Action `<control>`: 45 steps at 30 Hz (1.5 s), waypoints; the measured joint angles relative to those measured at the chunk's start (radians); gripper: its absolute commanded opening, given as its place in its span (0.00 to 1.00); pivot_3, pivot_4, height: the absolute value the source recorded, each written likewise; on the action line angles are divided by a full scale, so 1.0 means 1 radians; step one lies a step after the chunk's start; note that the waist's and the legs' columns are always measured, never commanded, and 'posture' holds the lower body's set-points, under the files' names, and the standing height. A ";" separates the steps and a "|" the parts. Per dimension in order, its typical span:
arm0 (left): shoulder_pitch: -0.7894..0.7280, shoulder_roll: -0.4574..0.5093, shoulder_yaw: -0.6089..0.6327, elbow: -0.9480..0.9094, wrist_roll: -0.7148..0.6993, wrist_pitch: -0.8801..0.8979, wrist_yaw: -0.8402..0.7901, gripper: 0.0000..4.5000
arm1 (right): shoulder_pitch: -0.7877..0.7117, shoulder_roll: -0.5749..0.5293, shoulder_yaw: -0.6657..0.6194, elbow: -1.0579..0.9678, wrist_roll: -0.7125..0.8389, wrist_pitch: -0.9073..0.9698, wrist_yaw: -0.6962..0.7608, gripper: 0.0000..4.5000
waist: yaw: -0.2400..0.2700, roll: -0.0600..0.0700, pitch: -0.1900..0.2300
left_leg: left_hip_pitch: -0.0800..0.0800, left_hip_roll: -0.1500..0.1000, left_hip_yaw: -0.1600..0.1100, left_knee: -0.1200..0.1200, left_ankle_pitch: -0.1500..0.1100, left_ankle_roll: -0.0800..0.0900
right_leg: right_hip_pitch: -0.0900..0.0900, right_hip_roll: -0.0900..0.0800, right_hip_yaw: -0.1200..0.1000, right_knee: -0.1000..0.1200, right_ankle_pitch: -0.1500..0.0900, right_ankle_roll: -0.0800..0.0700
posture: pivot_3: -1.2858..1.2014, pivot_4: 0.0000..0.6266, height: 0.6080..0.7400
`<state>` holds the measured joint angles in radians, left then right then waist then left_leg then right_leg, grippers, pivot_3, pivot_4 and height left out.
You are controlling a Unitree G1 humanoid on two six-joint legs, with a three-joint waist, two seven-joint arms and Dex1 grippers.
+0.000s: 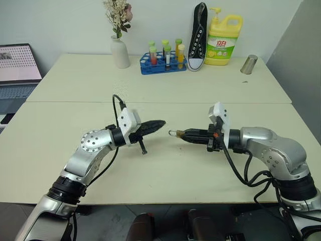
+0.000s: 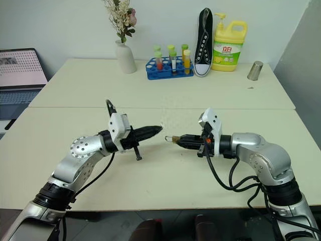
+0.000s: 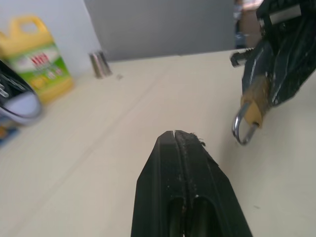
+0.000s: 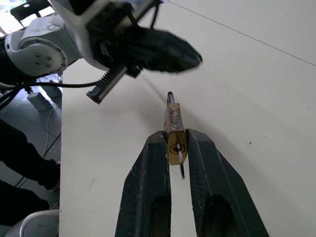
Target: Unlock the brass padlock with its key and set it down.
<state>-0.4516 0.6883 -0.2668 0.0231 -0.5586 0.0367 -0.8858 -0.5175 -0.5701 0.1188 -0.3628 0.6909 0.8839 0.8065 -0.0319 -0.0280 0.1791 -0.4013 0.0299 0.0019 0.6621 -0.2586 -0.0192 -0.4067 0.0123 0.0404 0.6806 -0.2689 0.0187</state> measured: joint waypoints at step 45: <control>0.013 -0.178 0.166 -0.055 0.091 0.271 -0.120 0.00 | 0.001 -0.002 -0.007 -0.024 0.034 0.000 0.018 0.03 | 0.003 0.000 0.000 | 0.000 0.000 0.000 0.000 0.000 0.000 | 0.000 0.000 0.002 -0.001 0.000 0.000 | 0.52 0.24 1.00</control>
<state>-0.4383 0.5101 -0.1010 -0.0317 -0.4678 0.3077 -1.0056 -0.5164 -0.5724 0.1115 -0.3863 0.7252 0.8835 0.8248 -0.0293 -0.0282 0.1792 -0.4016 0.0299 0.0018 0.6622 -0.2586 -0.0192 -0.4067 0.0120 0.0429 0.6800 -0.2691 0.0186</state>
